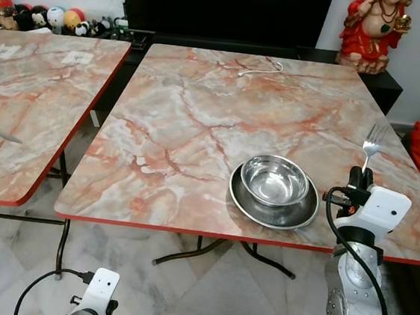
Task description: Setting the table
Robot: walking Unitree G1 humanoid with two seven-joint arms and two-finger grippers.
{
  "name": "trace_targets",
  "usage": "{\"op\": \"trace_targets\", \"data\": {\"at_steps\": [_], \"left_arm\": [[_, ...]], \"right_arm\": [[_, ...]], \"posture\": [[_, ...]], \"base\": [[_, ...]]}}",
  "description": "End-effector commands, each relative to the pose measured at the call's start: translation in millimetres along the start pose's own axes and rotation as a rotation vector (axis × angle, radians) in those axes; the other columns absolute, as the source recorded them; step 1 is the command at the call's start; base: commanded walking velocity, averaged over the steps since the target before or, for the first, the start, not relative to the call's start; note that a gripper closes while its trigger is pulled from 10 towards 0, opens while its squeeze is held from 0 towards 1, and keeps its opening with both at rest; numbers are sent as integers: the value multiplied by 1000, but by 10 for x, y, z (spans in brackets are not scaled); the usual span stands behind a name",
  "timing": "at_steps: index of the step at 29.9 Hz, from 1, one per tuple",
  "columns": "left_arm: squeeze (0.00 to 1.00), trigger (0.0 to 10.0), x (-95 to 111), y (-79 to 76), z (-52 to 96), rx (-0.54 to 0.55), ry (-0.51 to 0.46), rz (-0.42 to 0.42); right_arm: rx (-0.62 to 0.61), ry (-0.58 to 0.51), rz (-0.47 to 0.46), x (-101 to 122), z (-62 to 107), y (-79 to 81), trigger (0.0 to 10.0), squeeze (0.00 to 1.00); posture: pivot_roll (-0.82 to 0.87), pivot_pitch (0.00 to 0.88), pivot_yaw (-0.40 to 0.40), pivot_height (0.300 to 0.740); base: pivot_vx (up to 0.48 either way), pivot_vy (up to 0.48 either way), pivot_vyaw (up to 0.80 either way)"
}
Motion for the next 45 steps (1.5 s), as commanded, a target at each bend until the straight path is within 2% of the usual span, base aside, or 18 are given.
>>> {"op": "trace_targets", "data": {"at_steps": [1,6,21,28,32,36,45], "left_arm": [[0,10000,-82,7,16,1,29,-7],[0,10000,-86,4,17,-2,29,0],[0,10000,-80,8,16,-1,25,15],[0,10000,-77,13,16,5,23,19],[0,10000,-76,6,16,2,23,17],[0,10000,-87,3,18,0,26,10],[0,10000,-84,-8,17,-1,26,-4]], "right_arm": [[1,-12,2,44,-25,5,10000,0],[-10,-17,12,68,-33,-45,10000,0],[0,-17,16,66,-38,-10,10000,0],[-7,-20,20,76,-42,-38,10000,0],[-40,-47,46,171,-82,-182,10000,0],[-47,-51,58,197,-92,-247,10000,0],[-45,-47,56,178,-73,-225,10000,0]], "posture": [[30,0,-5,740],[27,0,-6,740],[33,0,-12,740],[31,0,-12,740],[29,0,-11,740],[29,0,-11,740],[30,0,-12,740]], "base": [[0,0,0],[358,0,0],[368,0,0],[0,0,0],[0,0,0],[0,0,0],[0,-172,0]]}}
Point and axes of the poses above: a point about 5 cm out from each wrist's last joint towards the gripper, its own z axis pointing back from the gripper into the wrist, its own x axis along the axis of the wrist's last joint, y = z × x, the point moved 3 cm from there along -z, pointing out of the wrist towards the gripper, and after that the axes turned 12 degrees about -z, right-handed, at the moved point
